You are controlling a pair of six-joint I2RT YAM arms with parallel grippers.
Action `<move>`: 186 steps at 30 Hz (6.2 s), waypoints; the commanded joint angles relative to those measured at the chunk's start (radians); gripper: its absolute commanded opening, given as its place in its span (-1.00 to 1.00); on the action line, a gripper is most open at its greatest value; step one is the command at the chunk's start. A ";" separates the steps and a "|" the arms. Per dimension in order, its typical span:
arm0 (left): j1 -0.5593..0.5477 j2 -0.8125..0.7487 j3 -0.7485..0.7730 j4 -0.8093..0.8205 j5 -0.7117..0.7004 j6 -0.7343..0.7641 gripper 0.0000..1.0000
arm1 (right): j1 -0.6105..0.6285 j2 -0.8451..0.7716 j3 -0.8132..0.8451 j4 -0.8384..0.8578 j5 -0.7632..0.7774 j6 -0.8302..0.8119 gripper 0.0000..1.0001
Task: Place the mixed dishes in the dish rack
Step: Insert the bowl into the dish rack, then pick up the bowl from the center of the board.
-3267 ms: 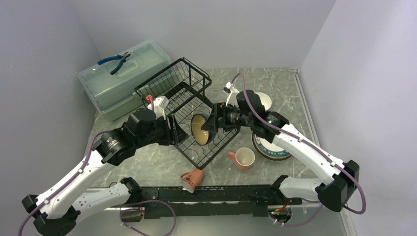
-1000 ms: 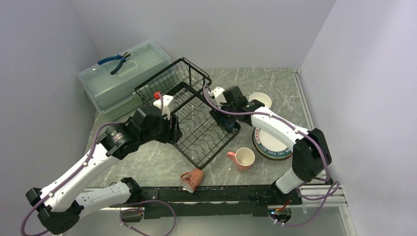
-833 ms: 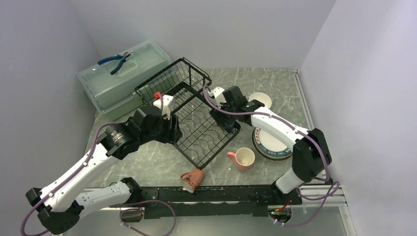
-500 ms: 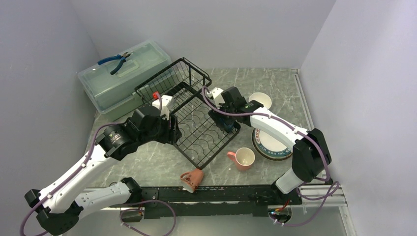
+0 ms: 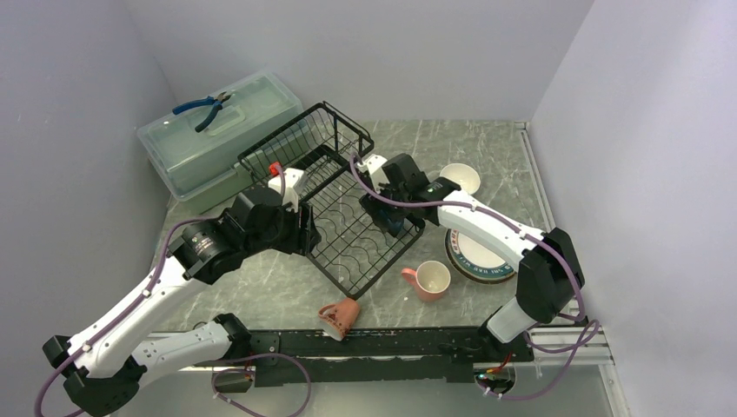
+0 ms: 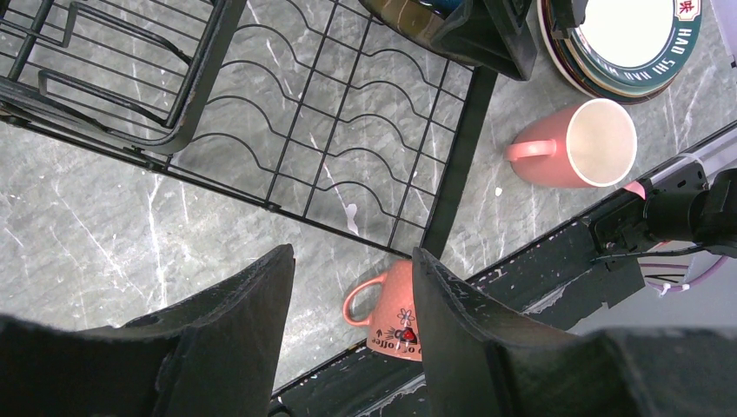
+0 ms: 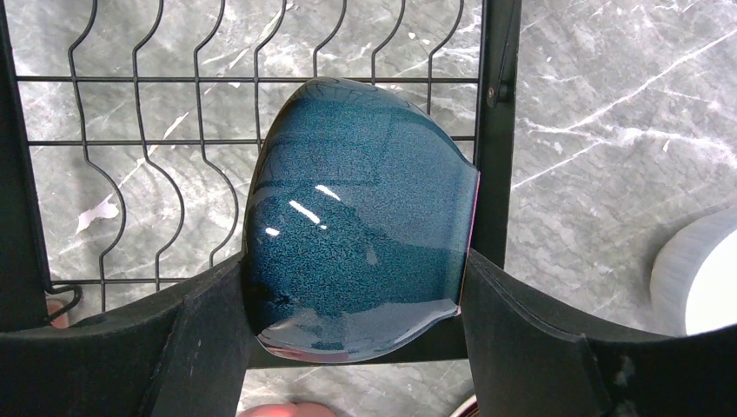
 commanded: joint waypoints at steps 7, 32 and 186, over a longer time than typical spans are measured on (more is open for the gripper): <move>0.003 -0.018 0.031 0.007 -0.005 0.009 0.15 | 0.001 -0.021 0.016 0.077 0.030 0.024 -1.00; 0.003 0.001 0.052 0.002 0.007 0.012 0.15 | -0.001 0.063 -0.001 0.048 -0.080 0.061 -1.00; 0.008 0.175 0.137 0.083 0.147 0.195 0.99 | -0.685 0.294 0.194 0.065 0.206 0.568 0.16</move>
